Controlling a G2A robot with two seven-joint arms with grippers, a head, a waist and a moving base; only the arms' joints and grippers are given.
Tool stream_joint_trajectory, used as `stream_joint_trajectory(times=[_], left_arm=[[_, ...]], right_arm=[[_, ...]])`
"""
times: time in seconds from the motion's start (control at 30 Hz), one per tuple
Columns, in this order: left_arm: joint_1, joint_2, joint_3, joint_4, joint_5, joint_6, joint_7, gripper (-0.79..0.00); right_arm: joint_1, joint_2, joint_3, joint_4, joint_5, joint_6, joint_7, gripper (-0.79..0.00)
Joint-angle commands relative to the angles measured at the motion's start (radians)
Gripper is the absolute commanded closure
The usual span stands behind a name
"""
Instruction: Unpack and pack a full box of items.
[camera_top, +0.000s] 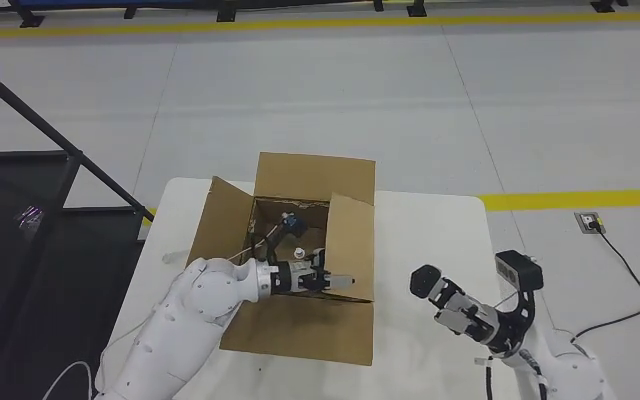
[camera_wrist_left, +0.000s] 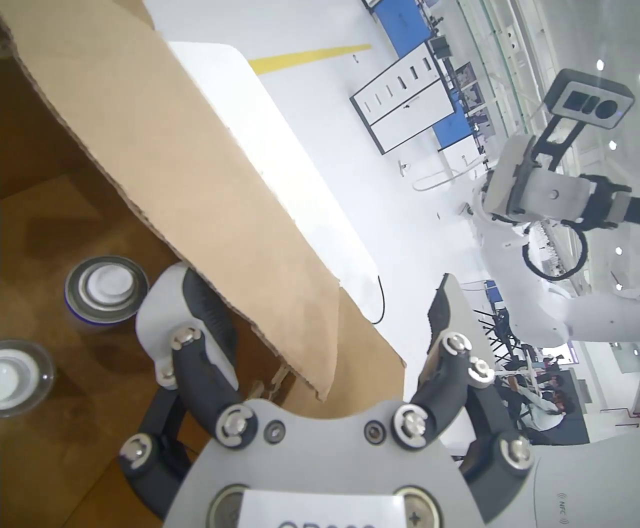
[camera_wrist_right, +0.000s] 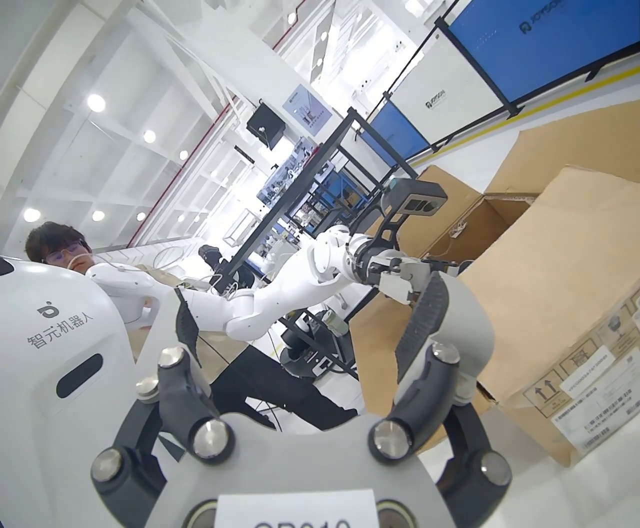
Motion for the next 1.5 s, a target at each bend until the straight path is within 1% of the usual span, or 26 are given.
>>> stream_joint_trajectory(times=[0.0, 0.13, 0.23, 0.27, 0.33, 0.43, 0.53, 0.67, 0.83, 1.0, 1.07, 1.13, 1.27, 1.37, 1.47], left_arm=[[0.013, 0.000, 0.000, -0.041, 0.034, 0.019, 0.035, -0.785], [0.030, -0.004, 0.008, -0.102, 0.078, 0.046, 0.102, -0.785], [0.028, -0.011, 0.021, -0.120, 0.090, 0.062, 0.142, -0.785], [0.026, -0.014, 0.024, -0.125, 0.103, 0.066, 0.173, -0.785], [0.029, -0.021, 0.045, -0.139, 0.137, 0.055, 0.220, -0.785], [0.018, -0.032, 0.079, -0.137, 0.165, 0.047, 0.249, -0.785], [-0.002, -0.047, 0.122, -0.118, 0.197, 0.043, 0.270, -0.785], [-0.038, -0.071, 0.182, -0.070, 0.216, 0.047, 0.288, -0.785], [-0.083, -0.102, 0.246, -0.002, 0.220, 0.044, 0.295, -0.785], [-0.118, -0.131, 0.294, 0.067, 0.223, 0.043, 0.295, -0.785], [-0.129, -0.141, 0.308, 0.089, 0.224, 0.040, 0.295, -0.785], [-0.138, -0.150, 0.318, 0.109, 0.224, 0.037, 0.295, -0.785], [-0.149, -0.163, 0.330, 0.135, 0.226, 0.031, 0.296, -0.785], [-0.148, -0.169, 0.331, 0.139, 0.230, 0.028, 0.295, -0.785], [-0.142, -0.168, 0.314, 0.121, 0.241, 0.028, 0.296, -0.785]], right_arm=[[-0.008, 0.002, 0.014, 0.004, 0.024, 0.010, -0.033, -0.785], [-0.046, 0.006, 0.062, 0.009, 0.059, -0.023, -0.097, -0.785], [-0.090, 0.009, 0.103, 0.005, 0.078, -0.060, -0.142, -0.785], [-0.107, 0.010, 0.116, 0.003, 0.082, -0.073, -0.154, -0.785], [-0.139, 0.011, 0.141, 0.000, 0.095, -0.097, -0.174, -0.785], [-0.186, 0.013, 0.168, 0.002, 0.111, -0.124, -0.200, -0.785], [-0.221, 0.015, 0.188, 0.006, 0.120, -0.140, -0.215, -0.785], [-0.256, 0.019, 0.207, 0.009, 0.127, -0.142, -0.222, -0.785], [-0.256, 0.019, 0.207, 0.009, 0.127, -0.142, -0.222, -0.785], [-0.256, 0.019, 0.207, 0.009, 0.127, -0.142, -0.222, -0.785], [-0.256, 0.019, 0.207, 0.009, 0.127, -0.142, -0.222, -0.785], [-0.255, 0.018, 0.209, 0.010, 0.110, -0.118, -0.257, -0.785], [-0.247, 0.018, 0.202, 0.006, 0.077, -0.104, -0.294, -0.785], [-0.234, 0.019, 0.197, -0.001, 0.048, -0.098, -0.316, -0.785], [-0.217, 0.019, 0.193, -0.010, 0.002, -0.092, -0.345, -0.785]])
